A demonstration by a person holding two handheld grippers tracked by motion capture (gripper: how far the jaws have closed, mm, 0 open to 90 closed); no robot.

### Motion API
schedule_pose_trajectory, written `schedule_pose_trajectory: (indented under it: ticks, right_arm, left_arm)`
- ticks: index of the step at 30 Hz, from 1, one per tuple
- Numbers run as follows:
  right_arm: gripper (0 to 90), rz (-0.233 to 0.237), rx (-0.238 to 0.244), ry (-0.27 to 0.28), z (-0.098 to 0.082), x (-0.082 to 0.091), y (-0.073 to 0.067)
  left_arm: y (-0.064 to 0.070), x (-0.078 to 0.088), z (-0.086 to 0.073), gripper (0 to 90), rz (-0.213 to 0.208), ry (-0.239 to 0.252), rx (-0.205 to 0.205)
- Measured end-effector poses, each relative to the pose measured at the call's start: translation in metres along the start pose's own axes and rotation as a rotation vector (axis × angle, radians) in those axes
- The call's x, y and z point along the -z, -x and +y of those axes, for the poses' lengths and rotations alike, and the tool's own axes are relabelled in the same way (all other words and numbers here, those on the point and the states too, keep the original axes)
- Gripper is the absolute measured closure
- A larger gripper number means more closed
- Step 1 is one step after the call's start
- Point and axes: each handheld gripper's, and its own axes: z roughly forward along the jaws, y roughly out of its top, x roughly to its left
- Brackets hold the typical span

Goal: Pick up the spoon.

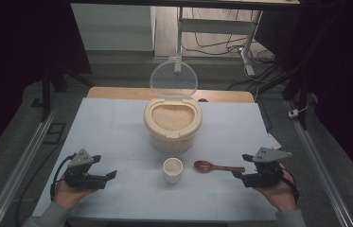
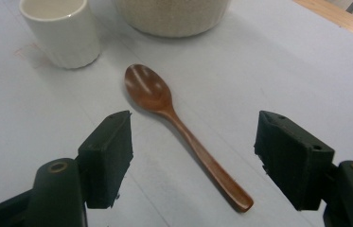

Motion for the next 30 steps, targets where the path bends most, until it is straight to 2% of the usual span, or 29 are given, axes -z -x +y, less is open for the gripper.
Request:
schedule_pose_trajectory:
  ticks: [4,5,8,9,10,11,13,17,23,30]
  right_arm:
    - [28.2,0.020,0.014,-0.056,0.012,-0.003,0.007]
    - [28.2,0.042,0.020,-0.106,0.018,-0.008,0.012]
    - [28.2,0.073,0.045,-0.192,0.024,-0.019,0.016]
    - [28.3,0.084,0.053,-0.217,0.026,-0.024,0.017]
    - [28.3,0.084,0.053,-0.217,0.026,-0.024,0.017]
    - [28.7,0.100,0.071,-0.261,0.029,-0.033,0.020]
    - [29.0,0.111,0.079,-0.297,0.031,-0.041,0.022]
    - [29.4,0.125,0.085,-0.334,0.034,-0.050,0.024]
    - [31.2,0.143,0.126,-0.413,0.033,-0.065,0.029]
    - [32.2,0.167,0.142,-0.461,0.027,-0.076,0.035]
  left_arm:
    - [0.001,-0.001,0.000,11.7,-0.003,-0.005,-0.008]
    - [0.001,-0.001,0.000,11.7,-0.004,-0.007,-0.009]
    - [0.001,-0.002,0.000,11.7,-0.006,-0.012,-0.011]
    - [0.001,-0.003,-0.001,11.7,-0.007,-0.014,-0.010]
    - [0.001,-0.003,-0.001,11.7,-0.007,-0.014,-0.010]
    - [0.001,-0.003,-0.001,11.7,-0.008,-0.016,-0.012]
    - [0.001,-0.003,-0.001,11.7,-0.010,-0.019,-0.014]
    - [0.001,-0.004,-0.002,11.7,-0.015,-0.024,-0.016]
    - [0.001,-0.004,-0.001,11.7,-0.015,-0.027,-0.018]
    - [0.002,-0.005,-0.002,11.7,-0.015,-0.031,-0.021]
